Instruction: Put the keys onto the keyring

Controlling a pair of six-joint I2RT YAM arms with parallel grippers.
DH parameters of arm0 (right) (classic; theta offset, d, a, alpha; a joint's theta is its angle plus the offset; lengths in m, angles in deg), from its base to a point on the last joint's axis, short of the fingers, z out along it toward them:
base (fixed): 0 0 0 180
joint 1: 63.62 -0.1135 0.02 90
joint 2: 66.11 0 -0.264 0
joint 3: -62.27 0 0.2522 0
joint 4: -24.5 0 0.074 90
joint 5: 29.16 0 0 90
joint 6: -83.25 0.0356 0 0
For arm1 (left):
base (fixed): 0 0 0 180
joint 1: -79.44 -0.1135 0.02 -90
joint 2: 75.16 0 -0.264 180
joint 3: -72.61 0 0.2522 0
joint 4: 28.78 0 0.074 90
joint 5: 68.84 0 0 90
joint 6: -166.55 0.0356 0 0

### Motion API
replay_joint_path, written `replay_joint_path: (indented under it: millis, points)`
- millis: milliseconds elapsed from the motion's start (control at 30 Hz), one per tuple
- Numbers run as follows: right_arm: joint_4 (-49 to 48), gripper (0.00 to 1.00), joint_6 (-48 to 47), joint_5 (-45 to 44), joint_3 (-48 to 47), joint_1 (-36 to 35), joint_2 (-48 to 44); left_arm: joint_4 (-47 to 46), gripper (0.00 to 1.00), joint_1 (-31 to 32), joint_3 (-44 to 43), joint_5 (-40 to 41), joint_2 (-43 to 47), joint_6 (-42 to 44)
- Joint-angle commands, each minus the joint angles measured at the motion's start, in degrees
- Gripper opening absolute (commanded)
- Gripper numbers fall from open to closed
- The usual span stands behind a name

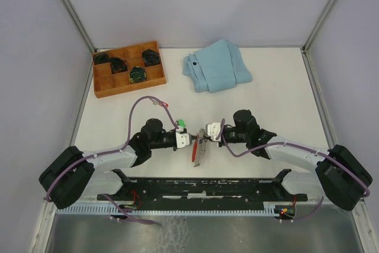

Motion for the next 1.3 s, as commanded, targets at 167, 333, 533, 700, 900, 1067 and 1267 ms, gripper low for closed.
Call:
replay_joint_path:
  millis: [167, 333, 533, 700, 900, 1067, 1267]
  points:
    - [-3.1, 0.01, -0.4, 1.3, -2.1, -0.3, -1.1, -2.7, 0.03, 0.1, -1.8, 0.0, 0.8, -1.5]
    - [-3.3, 0.01, -0.3, 1.1, -2.2, -0.3, -0.9, -2.9, 0.03, 0.2, -1.8, -0.6, 0.6, -1.6]
    - [-3.9, 0.01, -0.2, 0.5, -2.0, -0.3, -1.0, -3.0, 0.03, 0.2, -1.8, -1.0, 0.5, -1.7]
    - [-4.2, 0.01, 0.1, 0.7, -1.9, -0.4, -0.7, -3.0, 0.03, 0.1, -2.0, -1.4, 0.2, -1.8]
    - [-4.5, 0.01, 0.1, 0.7, -1.8, -0.3, -0.8, -3.0, 0.03, 0.2, -2.1, -1.6, 0.1, -1.9]
    - [-4.7, 0.01, 0.1, 0.8, -1.8, -0.4, -0.7, -3.0, 0.03, 0.1, -2.3, -2.1, 0.0, -2.1]
    - [-5.1, 0.01, 0.2, 0.8, -1.6, -0.4, -0.8, -3.7, 0.03, 0.1, -2.2, -2.6, 0.0, -2.7]
